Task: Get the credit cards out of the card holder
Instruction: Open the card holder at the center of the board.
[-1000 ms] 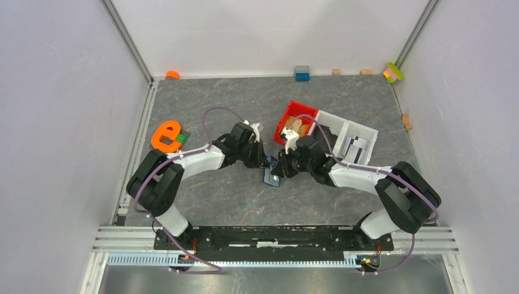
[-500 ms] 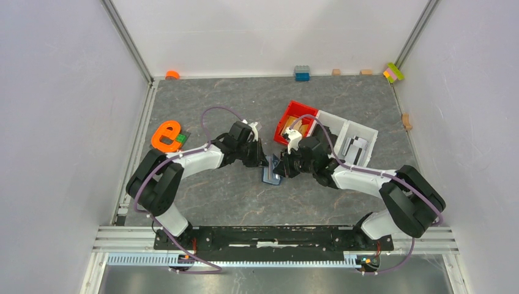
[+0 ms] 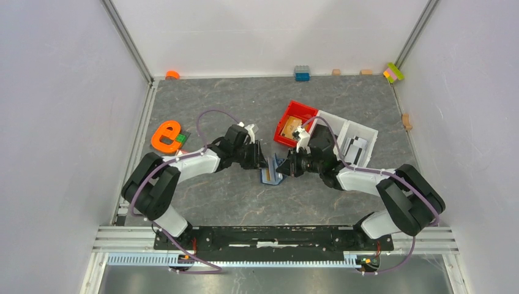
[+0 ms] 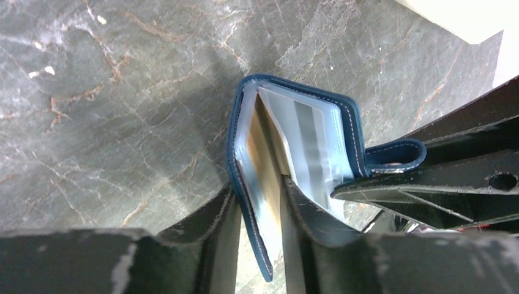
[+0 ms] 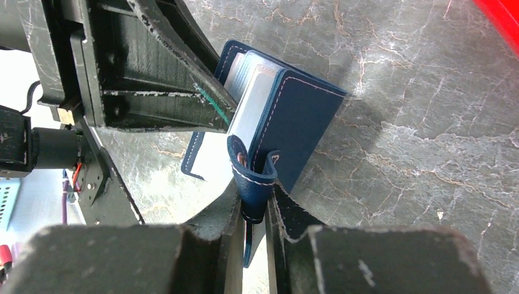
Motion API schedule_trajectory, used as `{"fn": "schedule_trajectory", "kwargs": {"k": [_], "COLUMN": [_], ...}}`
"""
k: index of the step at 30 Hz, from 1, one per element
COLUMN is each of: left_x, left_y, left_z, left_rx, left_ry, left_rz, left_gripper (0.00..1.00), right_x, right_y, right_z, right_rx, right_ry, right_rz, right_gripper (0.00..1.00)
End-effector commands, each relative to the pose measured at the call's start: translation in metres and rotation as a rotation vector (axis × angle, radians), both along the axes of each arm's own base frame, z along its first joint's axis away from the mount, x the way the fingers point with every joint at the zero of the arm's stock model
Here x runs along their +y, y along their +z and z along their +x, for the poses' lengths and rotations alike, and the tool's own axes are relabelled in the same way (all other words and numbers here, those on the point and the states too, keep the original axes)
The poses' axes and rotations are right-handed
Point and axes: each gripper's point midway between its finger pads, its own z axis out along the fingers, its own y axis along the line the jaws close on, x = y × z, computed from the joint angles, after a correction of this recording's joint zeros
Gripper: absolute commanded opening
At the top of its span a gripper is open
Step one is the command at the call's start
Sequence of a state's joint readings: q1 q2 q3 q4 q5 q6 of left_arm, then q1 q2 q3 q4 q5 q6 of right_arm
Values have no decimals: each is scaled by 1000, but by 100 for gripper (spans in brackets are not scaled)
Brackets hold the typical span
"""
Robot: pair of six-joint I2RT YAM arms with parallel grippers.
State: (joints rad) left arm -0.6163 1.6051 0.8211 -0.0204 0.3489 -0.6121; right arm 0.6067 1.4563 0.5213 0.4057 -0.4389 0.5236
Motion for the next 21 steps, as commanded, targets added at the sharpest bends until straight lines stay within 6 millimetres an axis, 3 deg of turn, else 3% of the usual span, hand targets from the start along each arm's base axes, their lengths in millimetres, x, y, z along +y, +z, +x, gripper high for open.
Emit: {"fn": "schedule_trajectory", "kwargs": {"k": [1,6,13,18,21], "left_x": [-5,-5,-6,-9,-7], "left_y": [26,35,44,25,15], "left_z": [3,0,-4,-2,2], "left_rx": [-64,-88,-108,-44,-24], "left_ry": [-4,-7,-25,-34,-24], "left_rz": [-76,-104,-137,-96,-56], "left_gripper": [41,56,62,50,36], "right_x": [5,0,0,0,-4], "right_y": [15,11,12,13,12], "right_z": [4,7,7,7,11], "right_rx": [-35,-23,-27,-31,-39], "right_ry": [10,-8,-10,-11,-31], "right_rz": [67,58,63,62,36], "right_gripper": [11,11,11,12,27]}}
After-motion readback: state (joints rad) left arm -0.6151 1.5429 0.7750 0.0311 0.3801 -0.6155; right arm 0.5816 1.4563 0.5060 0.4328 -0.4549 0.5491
